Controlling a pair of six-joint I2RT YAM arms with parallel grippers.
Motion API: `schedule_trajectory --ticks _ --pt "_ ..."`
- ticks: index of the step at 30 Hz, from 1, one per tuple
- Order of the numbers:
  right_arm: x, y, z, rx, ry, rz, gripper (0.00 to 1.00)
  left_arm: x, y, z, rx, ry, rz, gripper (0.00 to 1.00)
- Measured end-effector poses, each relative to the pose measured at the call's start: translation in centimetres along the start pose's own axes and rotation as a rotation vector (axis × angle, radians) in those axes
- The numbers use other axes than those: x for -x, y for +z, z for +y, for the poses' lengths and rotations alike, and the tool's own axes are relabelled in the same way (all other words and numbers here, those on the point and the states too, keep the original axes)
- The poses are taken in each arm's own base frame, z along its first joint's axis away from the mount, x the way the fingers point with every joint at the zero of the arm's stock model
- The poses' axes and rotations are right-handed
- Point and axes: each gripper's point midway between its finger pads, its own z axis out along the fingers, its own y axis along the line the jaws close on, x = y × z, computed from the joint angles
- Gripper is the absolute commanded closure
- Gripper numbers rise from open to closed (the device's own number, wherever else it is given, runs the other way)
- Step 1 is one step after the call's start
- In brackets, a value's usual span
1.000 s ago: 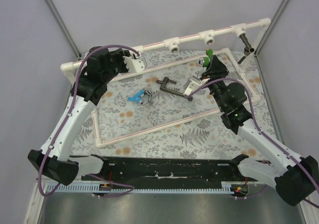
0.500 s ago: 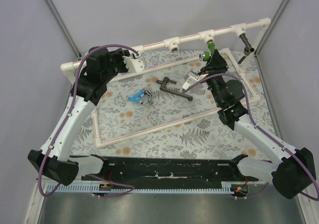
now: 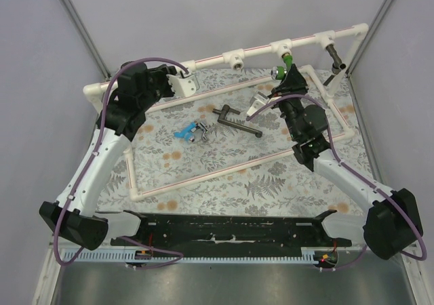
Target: Install the water faucets
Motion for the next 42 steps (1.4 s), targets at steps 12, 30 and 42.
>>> schedule_trajectory --ticks 12,30,42 --pt "0.14 0.33 0.12 -0.008 0.010 -0.021 1.00 0.08 0.13 0.01 -0.002 0.000 -0.006 0.98" --pt "0.27 0.34 0.64 0.018 -0.008 -0.032 1.00 0.21 0.16 -0.06 -0.008 -0.001 -0.017 0.98" --pt "-0.27 0.71 0.69 0.070 -0.084 -0.015 1.00 0.22 0.15 -0.02 -0.007 -0.001 -0.018 0.98"
